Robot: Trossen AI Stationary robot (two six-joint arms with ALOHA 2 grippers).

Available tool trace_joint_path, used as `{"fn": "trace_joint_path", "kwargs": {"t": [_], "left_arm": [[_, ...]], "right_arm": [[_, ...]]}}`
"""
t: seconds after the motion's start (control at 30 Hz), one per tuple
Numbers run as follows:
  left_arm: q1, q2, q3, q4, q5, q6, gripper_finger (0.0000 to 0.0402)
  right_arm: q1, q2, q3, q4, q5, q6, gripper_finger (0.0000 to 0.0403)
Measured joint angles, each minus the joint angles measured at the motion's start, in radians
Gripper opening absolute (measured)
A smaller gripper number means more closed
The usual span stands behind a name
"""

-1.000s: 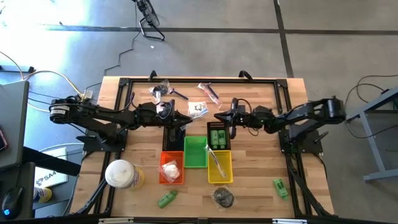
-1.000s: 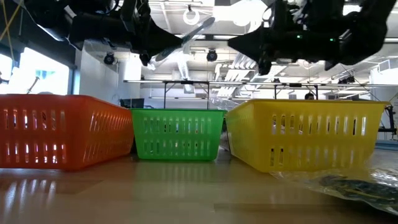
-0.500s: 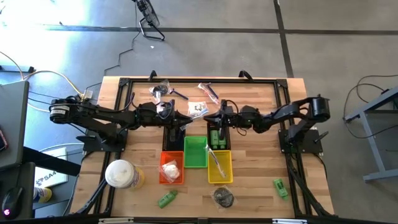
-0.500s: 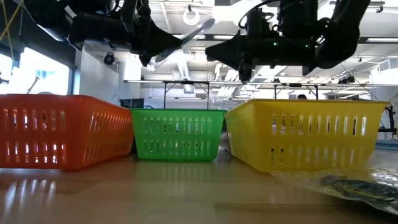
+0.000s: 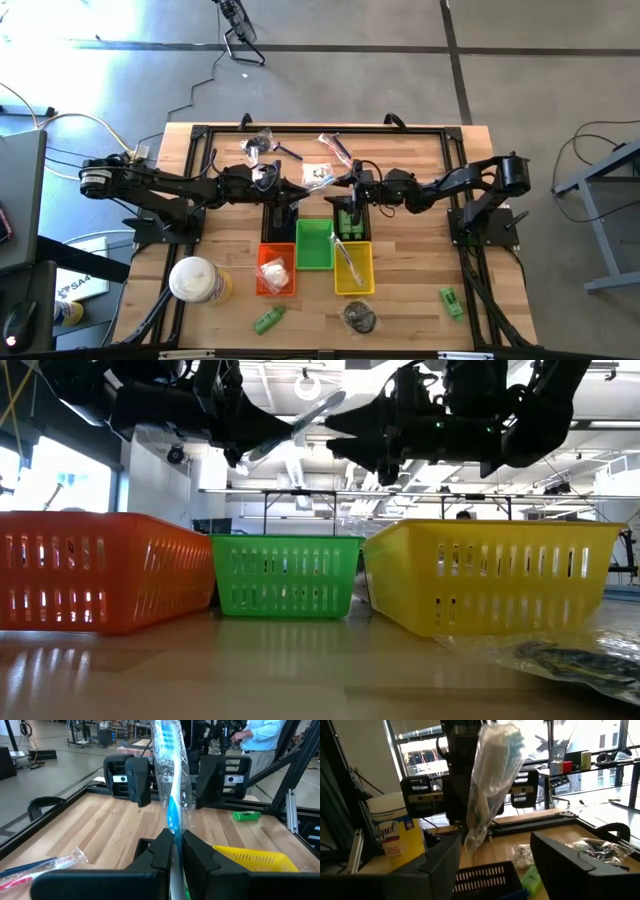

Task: Pick & Place Travel size toiletries
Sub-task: Put the blue toothbrush into the yellow bin

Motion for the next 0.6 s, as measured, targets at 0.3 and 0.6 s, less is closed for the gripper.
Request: {"fn": "trace_joint_path", "kwargs": {"t": [0.3, 0.6], "left_arm": [[0.000, 0.000, 0.000, 0.000, 0.000, -0.015, 0.0026], [0.000, 0.000, 0.000, -0.006, 0.000, -0.015, 0.0026]], "right_arm": [[0.000, 0.000, 0.083, -0.039, 0.000, -0.039, 0.0253], [0.000, 0.000, 0.098, -0.059, 0.000, -0.050, 0.0183]]}}
